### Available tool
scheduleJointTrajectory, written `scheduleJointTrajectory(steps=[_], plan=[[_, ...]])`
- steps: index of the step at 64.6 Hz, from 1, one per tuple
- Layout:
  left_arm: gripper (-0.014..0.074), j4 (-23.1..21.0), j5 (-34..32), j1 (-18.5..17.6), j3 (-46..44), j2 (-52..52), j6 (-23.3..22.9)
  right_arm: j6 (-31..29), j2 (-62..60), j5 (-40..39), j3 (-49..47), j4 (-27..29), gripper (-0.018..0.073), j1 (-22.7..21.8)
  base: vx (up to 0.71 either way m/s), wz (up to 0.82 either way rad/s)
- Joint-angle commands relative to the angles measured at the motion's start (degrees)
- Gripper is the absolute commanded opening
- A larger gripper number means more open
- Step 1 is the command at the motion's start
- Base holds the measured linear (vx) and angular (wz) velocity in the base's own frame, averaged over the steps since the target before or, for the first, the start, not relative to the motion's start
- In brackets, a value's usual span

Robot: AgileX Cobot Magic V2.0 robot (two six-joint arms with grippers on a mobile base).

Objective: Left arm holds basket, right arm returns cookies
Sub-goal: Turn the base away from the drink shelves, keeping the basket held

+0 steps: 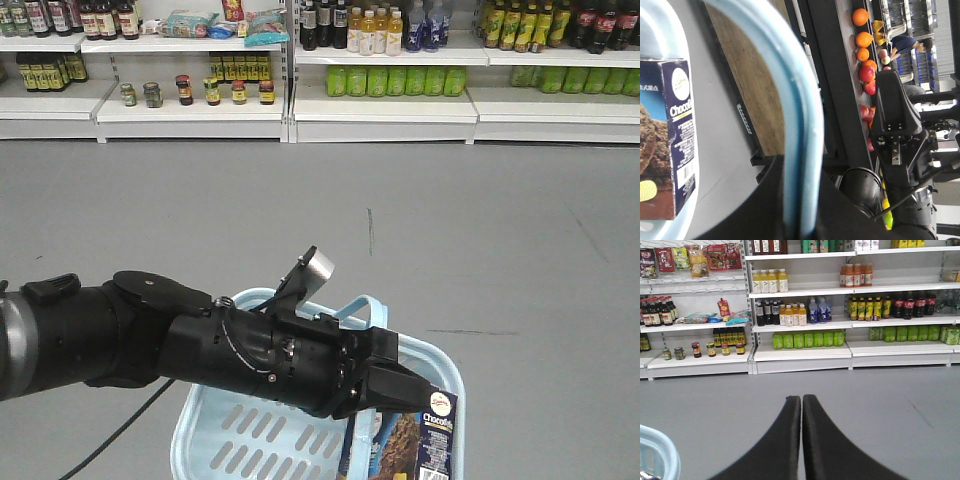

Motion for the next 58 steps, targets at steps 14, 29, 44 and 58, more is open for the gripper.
scheduleJointTrajectory(steps=[14,29,44,58], plan=[[-0.0007,-5.69,2.86,-0.03,-1.43,-3.07,0.31,0.10,-0.67,-4.14,0.21,-0.17,-0.0008,-0.32,0.34,0.02],[-0.0007,-5.69,2.93,-0.03,-1.43,-3.07,0.31,0.10,-0.67,-4.14,0.21,-0.17,-0.0008,-0.32,0.33,0.04],[-0.0007,-5.69,2.94,-0.03,-1.43,-3.07,0.31,0.10,-0.67,-4.14,0.21,-0.17,-0.0008,-0.32,0.33,0.03],[-0.0007,-5.69,2.84,-0.03,-1.43,-3.07,0.31,0.10,-0.67,-4.14,0.21,-0.17,-0.0008,-0.32,0.33,0.01]])
